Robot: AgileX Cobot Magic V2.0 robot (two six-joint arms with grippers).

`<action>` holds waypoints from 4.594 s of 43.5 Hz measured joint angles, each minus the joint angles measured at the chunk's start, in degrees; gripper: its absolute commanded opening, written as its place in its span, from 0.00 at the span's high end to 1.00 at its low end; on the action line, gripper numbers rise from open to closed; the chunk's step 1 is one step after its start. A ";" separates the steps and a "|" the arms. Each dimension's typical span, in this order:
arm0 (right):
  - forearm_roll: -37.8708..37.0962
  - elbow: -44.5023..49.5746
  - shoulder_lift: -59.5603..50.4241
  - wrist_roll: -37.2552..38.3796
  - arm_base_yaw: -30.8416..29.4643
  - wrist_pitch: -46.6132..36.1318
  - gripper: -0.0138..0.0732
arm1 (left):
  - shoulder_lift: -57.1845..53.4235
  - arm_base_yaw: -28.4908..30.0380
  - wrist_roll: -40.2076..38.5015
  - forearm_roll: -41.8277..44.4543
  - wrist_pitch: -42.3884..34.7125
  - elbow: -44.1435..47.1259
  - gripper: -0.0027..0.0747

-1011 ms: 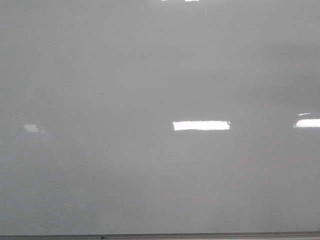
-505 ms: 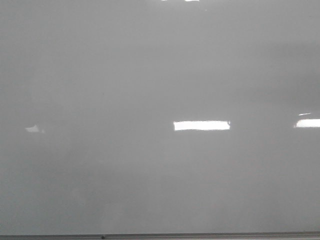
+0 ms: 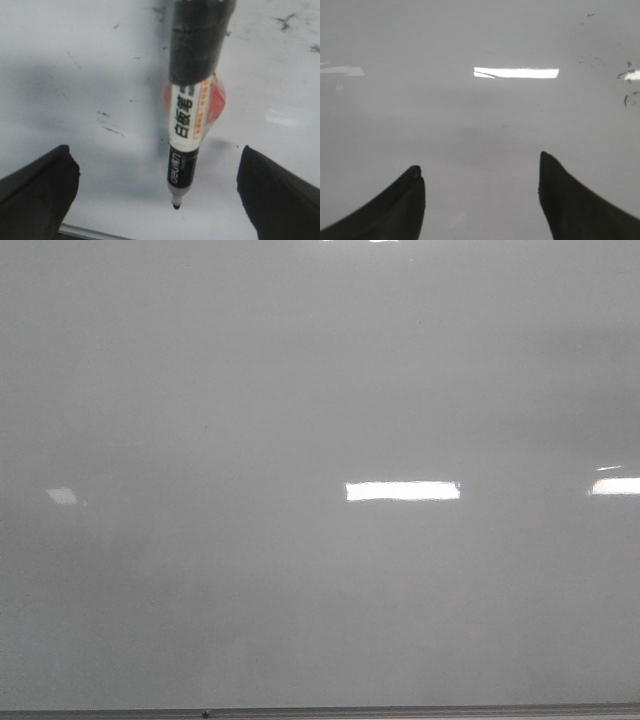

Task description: Write number 8 on whiteboard

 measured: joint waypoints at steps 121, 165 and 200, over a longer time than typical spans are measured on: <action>26.09 -34.10 53.53 -45.69 36.23 34.63 0.55 | -7.25 -61.09 43.04 -18.15 27.99 -13.69 0.99; 30.44 -33.00 53.83 -45.83 20.26 34.61 0.92 | -16.23 -60.05 40.12 -21.21 18.25 -7.02 0.78; 46.80 -39.38 59.36 -48.07 16.31 18.39 0.92 | -52.28 -52.05 40.01 -31.07 6.31 13.62 0.99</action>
